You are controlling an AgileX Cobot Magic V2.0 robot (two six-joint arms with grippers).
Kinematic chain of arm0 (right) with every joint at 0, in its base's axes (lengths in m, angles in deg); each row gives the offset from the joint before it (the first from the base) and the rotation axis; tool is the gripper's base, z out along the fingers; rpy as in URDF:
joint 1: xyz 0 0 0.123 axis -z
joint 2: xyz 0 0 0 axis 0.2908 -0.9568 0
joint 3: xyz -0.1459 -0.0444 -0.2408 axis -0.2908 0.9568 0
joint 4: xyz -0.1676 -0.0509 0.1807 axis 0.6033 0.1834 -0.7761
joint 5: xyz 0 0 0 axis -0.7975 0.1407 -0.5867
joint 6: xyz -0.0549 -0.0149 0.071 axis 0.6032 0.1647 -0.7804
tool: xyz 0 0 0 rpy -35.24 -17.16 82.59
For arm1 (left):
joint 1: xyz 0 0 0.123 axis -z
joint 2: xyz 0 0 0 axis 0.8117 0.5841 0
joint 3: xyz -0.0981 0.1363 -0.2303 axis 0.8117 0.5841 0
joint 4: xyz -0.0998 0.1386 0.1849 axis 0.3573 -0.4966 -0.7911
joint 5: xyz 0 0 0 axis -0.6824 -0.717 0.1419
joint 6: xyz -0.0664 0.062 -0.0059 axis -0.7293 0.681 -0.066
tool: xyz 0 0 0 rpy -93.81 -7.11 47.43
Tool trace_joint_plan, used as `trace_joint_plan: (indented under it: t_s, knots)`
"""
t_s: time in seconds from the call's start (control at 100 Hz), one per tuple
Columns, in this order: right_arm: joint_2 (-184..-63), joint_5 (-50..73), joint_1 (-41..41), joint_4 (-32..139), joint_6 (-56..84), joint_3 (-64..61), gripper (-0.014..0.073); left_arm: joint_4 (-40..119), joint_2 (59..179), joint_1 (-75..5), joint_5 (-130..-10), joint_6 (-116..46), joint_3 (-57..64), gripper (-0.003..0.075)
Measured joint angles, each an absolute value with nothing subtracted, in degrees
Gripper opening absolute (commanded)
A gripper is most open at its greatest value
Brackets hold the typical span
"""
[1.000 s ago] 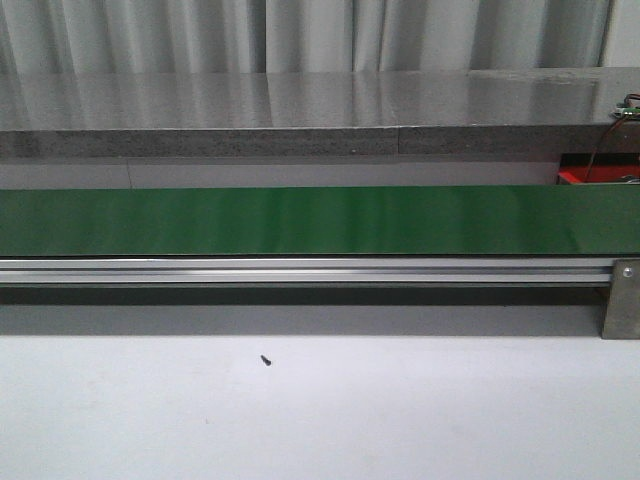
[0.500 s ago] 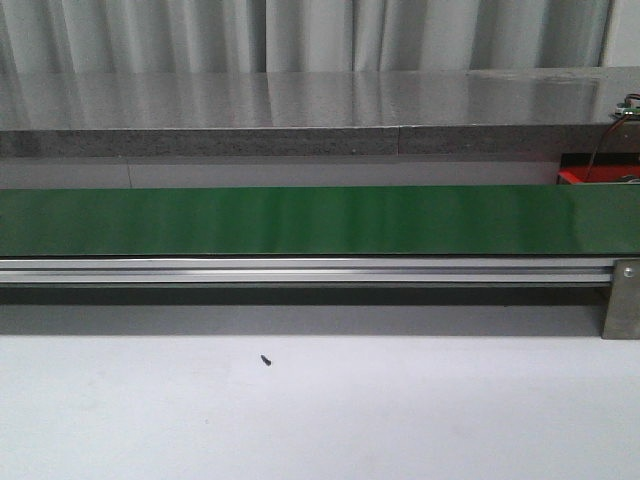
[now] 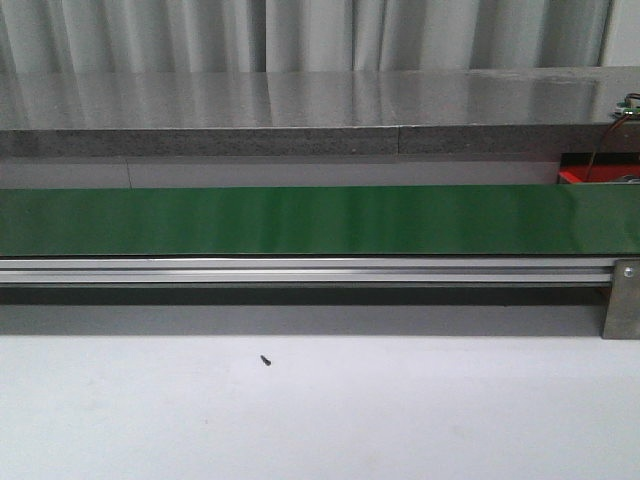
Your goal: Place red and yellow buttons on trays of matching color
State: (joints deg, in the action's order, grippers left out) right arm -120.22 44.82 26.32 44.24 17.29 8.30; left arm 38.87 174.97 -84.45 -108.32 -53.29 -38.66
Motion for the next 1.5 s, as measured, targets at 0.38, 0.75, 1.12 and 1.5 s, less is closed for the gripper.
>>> trace_joint_plan:
  t_s: [0.38,0.75,1.12,1.5]
  knots:
    - [-120.22,44.82,26.32,44.24,17.29,8.30,-0.0070,38.32,183.77,-84.23,-108.42,-55.51,-44.08,0.0546]
    - [-120.22,44.82,26.32,44.24,17.43,8.30,-0.0070,38.02,187.89,-81.78,-105.04,-56.96,-44.30,0.0546]
    - [-120.22,44.82,26.32,44.24,17.43,8.30,-0.0070,35.66,188.56,-81.60,-102.12,-58.51,-44.30,0.0546]
    - [-120.22,44.82,26.32,44.24,17.52,8.30,-0.0070,35.02,188.56,-81.60,-102.02,-59.01,-44.30,0.0545]
